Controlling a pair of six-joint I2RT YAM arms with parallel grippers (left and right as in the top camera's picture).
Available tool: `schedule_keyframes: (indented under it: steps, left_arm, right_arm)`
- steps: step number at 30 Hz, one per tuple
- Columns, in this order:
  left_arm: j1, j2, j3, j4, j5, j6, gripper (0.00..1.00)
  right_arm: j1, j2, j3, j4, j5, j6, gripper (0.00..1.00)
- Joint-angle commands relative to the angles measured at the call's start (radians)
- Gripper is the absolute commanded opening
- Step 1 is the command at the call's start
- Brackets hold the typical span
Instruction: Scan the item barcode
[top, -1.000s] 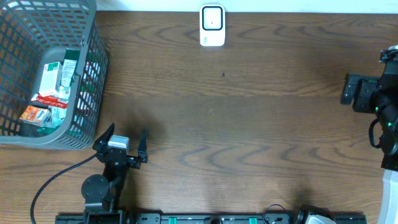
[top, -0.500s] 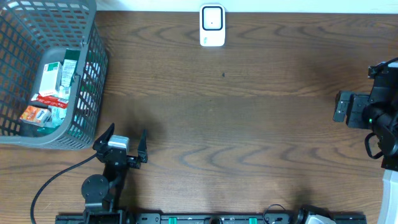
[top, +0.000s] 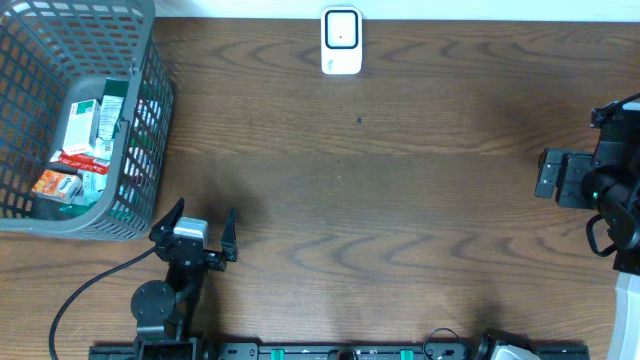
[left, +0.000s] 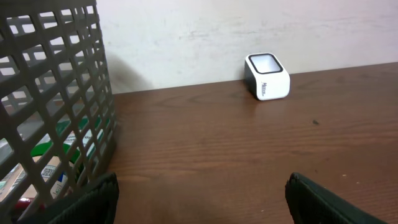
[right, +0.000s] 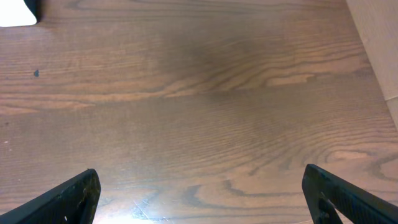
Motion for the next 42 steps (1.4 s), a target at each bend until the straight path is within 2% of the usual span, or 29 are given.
schedule_keyframes:
  steps: [1, 36, 42]
  left_arm:
    - [0.004, -0.002, -0.014, -0.037, 0.013, -0.013, 0.86]
    - [0.004, -0.002, -0.014, -0.037, 0.013, -0.013, 0.86]
    - [0.004, -0.002, -0.014, -0.032, -0.033, 0.005, 0.86]
  right_arm:
    - [-0.008, 0.003, 0.014, -0.002, -0.002, 0.010, 0.99]
    - [-0.008, 0.003, 0.014, -0.005, -0.002, 0.011, 0.99]
    - [-0.008, 0.003, 0.014, -0.005, -0.002, 0.011, 0.99]
